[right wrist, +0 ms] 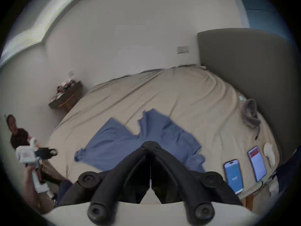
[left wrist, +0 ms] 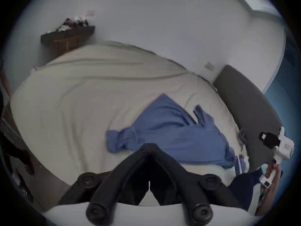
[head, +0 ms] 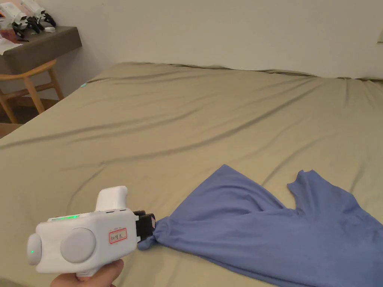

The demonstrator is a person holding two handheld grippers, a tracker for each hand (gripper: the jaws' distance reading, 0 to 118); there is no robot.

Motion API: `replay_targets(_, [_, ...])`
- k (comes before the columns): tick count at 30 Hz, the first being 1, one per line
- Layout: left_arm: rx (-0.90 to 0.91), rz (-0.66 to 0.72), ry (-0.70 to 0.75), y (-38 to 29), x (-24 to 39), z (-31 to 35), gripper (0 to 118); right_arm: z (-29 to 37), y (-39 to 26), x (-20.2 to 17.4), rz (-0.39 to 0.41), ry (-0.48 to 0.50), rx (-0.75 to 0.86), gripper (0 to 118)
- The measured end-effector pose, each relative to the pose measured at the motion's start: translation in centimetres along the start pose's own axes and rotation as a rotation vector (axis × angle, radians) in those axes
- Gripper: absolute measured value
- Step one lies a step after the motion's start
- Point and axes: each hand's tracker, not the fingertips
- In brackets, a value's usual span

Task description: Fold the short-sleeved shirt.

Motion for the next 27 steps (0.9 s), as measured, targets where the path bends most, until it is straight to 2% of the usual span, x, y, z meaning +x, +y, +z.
replay_targets(1, [-0.05, 0.066, -0.047, -0.4, -0.4, -1.1, 0, 0.0, -0.4, -0.4, 0.02, 0.021, -0.022, 3])
replay_targets(4, [-0.027, 0.044, -0.029, 0.5, -0.7, -2.5, 0, -0.9, -0.3, -1.2, 0.12, -0.041, -0.041, 3])
replay_targets(5, [0.016, -0.02, 0.011, 1.5, -1.3, -3.3, 0, -1.3, -0.2, -1.2, 0.125, -0.053, -0.041, 3])
replay_targets(6, [0.024, -0.026, 0.034, 1.9, -1.8, -4.1, 0, -1.7, 0.0, -1.1, 0.112, -0.059, -0.038, 3])
replay_targets(7, [0.037, -0.039, 0.084, 2.1, -2.3, -5.2, 30, -2.6, 0.4, -0.7, 0.094, -0.061, -0.041, 3])
replay_targets(8, [0.03, -0.06, 0.151, 2.5, -2.2, -6.1, 87, -3.2, 0.7, -0.3, 0.058, -0.052, -0.048, 3])
replay_targets(9, [-0.022, -0.086, 0.194, 2.4, -2.6, -7.7, 118, -3.8, 0.8, 0.0, 0.018, -0.042, -0.053, 3])
replay_targets(10, [-0.096, -0.108, 0.227, 1.8, -3.3, -8.6, 118, -4.3, 1.0, 0.3, -0.015, -0.033, -0.058, 3])
replay_targets(11, [-0.069, -0.102, 0.23, 2.7, -3.8, -10.5, 118, -4.9, 1.3, 0.7, -0.03, -0.02, -0.07, 3])
replay_targets(14, [-0.19, -0.084, 0.212, 3.2, -4.0, -14.3, 118, -6.1, 1.9, 1.5, -0.023, -0.023, -0.081, 3])
replay_targets(15, [-0.225, -0.088, 0.243, 1.2, -3.9, -14.7, 115, -6.4, 2.0, 1.8, -0.011, -0.036, -0.089, 3])
replay_targets(16, [-0.243, -0.109, 0.265, -0.7, -3.7, -14.8, 104, -6.7, 2.2, 2.1, 0.004, -0.051, -0.095, 3])
replay_targets(18, [-0.222, -0.096, 0.26, -1.2, -3.6, -14.9, 98, -7.5, 2.3, 2.8, 0.013, -0.081, -0.101, 3])
replay_targets(19, [-0.19, -0.081, 0.259, -1.1, -3.4, -14.4, 78, -7.8, 2.3, 3.1, 0.011, -0.089, -0.104, 3])
replay_targets(21, [-0.155, -0.091, 0.209, -1.0, -2.9, -13.3, 17, -8.7, 2.2, 3.8, -0.006, -0.106, -0.112, 3])
replay_targets(22, [-0.101, -0.099, 0.173, -0.8, -2.4, -12.7, 17, -9.2, 2.1, 4.2, -0.02, -0.122, -0.119, 3])
replay_targets(24, [-0.099, -0.125, 0.201, -0.3, -1.7, -11.8, 17, -10.9, 2.3, 5.1, -0.008, -0.125, -0.143, 3])
replay_targets(27, [-0.105, -0.083, 0.126, 0.3, -1.2, -10.7, 17, -13.9, 3.4, 6.1, 0.107, -0.156, -0.174, 3])
